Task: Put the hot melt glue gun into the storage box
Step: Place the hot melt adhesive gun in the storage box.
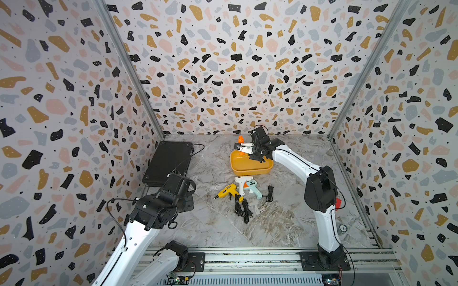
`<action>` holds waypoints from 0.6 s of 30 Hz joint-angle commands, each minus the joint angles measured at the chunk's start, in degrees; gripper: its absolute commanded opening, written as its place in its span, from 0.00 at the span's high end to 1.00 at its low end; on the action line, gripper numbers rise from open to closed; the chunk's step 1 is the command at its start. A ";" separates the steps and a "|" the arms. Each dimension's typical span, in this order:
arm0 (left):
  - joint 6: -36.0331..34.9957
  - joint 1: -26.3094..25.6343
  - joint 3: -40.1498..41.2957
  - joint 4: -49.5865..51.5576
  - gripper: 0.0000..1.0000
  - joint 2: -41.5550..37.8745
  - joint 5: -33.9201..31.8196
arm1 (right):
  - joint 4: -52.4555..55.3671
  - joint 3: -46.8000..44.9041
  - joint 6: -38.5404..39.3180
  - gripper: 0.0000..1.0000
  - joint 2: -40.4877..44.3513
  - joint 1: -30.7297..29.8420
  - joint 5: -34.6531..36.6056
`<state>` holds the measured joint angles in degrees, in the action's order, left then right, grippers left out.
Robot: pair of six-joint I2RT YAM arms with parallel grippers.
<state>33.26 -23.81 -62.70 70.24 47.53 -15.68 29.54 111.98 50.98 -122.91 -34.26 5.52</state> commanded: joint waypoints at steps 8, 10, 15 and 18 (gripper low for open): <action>-0.46 -0.18 -2.76 -0.17 0.62 3.89 -2.36 | -1.60 2.18 -5.96 1.00 -4.22 0.70 -2.79; -0.73 -0.19 -2.95 -0.15 0.63 4.31 -2.43 | -1.48 1.17 -6.56 1.00 -4.69 0.44 -2.47; -0.82 -0.18 -2.63 -0.28 0.62 4.55 -2.47 | -0.63 -2.35 -7.13 1.00 -4.63 0.24 -2.33; -0.69 -0.18 -2.35 -0.18 0.62 4.33 -2.68 | 0.27 -5.14 -6.93 1.00 -4.60 0.12 -3.40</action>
<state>33.01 -23.81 -63.77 70.30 52.25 -17.08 28.21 108.18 45.19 -129.51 -34.00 3.40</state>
